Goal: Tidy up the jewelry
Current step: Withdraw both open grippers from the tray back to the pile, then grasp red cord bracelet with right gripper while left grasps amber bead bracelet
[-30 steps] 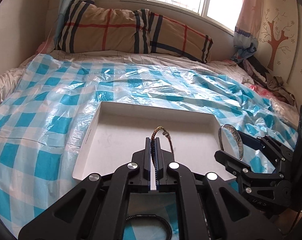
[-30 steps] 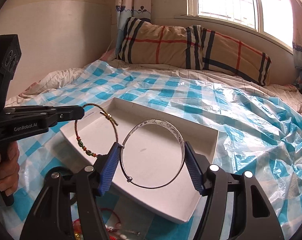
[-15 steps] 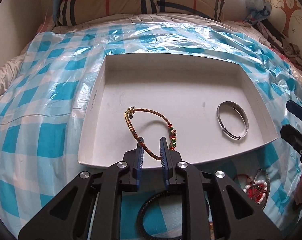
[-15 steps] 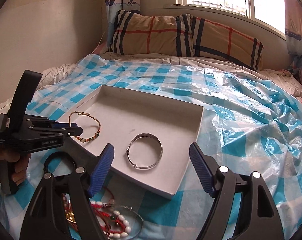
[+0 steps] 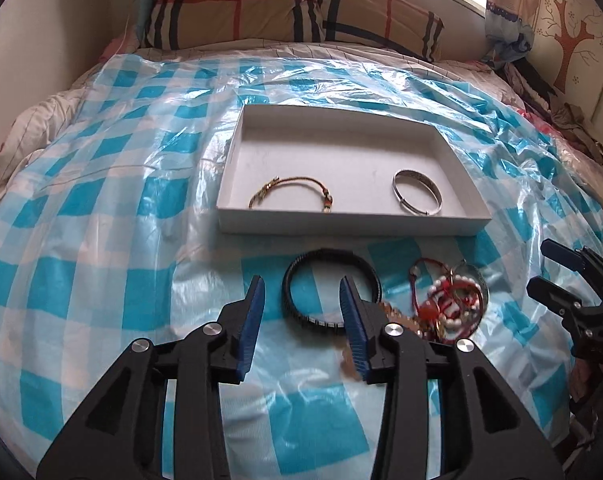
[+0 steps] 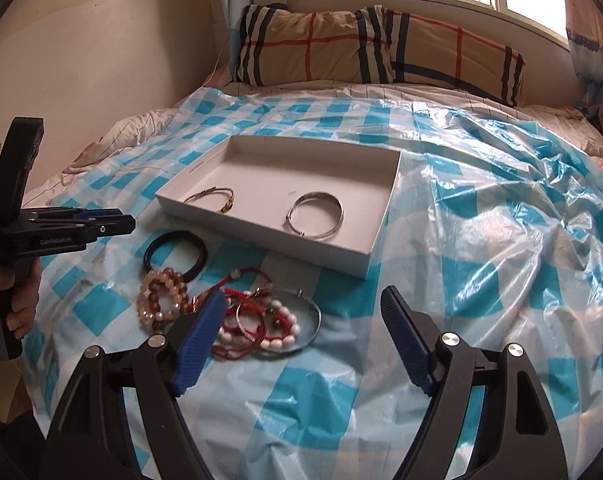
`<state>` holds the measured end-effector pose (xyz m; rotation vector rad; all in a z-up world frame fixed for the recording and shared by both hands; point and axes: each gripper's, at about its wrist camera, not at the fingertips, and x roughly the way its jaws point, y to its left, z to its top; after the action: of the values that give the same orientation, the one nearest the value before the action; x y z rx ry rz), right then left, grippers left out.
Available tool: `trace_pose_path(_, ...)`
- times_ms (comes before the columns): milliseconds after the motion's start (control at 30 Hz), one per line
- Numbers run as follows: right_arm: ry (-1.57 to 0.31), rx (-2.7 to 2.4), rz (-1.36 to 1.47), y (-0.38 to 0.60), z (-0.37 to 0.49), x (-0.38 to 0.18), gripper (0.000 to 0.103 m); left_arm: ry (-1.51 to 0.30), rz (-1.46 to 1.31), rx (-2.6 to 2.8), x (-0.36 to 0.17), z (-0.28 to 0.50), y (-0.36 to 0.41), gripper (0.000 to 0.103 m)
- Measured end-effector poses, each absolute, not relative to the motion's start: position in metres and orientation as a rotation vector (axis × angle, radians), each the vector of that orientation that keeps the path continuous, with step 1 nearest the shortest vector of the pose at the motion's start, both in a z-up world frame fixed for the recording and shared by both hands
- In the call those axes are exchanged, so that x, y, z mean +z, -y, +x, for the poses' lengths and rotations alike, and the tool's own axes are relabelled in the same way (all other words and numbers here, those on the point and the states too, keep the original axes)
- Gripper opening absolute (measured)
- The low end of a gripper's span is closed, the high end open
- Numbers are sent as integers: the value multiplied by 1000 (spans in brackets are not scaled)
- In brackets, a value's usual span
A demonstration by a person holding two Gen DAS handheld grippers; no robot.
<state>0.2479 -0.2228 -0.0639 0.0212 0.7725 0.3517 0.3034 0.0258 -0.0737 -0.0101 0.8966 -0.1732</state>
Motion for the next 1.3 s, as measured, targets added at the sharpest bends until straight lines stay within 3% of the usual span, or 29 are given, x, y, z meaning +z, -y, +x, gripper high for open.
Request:
trace_pose_path(500,-813,399,-11,204,241,-73,71,-892,47,-229,-93,273,0,37)
trace_pose_path(1300,-929,490,-30,181,289,-103,37,-884,161,-332,-110,293,24,37)
